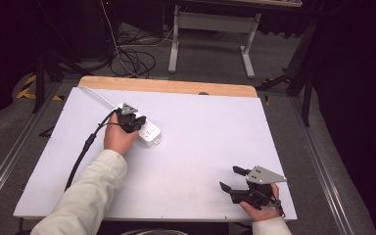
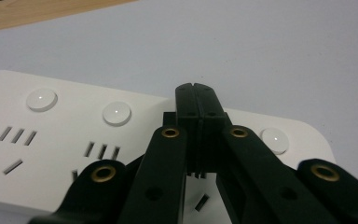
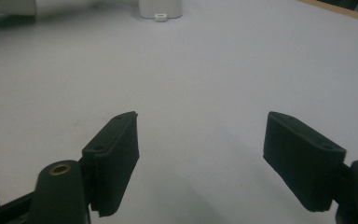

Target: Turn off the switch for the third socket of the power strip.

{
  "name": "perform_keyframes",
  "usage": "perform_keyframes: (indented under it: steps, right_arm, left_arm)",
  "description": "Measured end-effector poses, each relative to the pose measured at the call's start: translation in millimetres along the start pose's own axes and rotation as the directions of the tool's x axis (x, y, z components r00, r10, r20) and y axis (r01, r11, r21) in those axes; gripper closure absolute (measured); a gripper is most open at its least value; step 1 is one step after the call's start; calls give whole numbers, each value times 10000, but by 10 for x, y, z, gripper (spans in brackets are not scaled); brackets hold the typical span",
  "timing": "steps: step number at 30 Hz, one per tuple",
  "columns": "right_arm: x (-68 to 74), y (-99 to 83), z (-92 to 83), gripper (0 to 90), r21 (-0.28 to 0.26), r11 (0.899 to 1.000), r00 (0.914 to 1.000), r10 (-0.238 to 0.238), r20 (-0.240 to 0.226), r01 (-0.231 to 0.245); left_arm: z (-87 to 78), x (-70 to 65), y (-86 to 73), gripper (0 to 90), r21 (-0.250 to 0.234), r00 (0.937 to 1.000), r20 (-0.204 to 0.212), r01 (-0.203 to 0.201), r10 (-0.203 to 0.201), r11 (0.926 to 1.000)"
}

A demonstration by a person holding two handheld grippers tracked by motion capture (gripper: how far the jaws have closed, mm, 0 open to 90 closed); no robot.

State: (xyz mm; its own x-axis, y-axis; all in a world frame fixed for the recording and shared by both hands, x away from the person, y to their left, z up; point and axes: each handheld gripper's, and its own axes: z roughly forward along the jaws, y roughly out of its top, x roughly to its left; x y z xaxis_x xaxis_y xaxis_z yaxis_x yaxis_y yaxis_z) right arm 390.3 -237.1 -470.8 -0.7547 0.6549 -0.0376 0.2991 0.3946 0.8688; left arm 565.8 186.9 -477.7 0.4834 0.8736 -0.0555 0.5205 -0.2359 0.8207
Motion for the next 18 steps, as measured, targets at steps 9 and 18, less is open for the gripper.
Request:
perform_keyframes:
  steps: [9,18]
  right_arm:
    - [-8,-6,-3,269,-34,10000,10000,43,-13,-43]
    - [-10,-4,5,269,19,10000,9999,88,48,-88]
  left_arm:
    - [-119,6,33,900,-160,9982,-114,-583,581,9982]
    - [-401,-122,164,900,-546,9967,673,-418,454,9976]
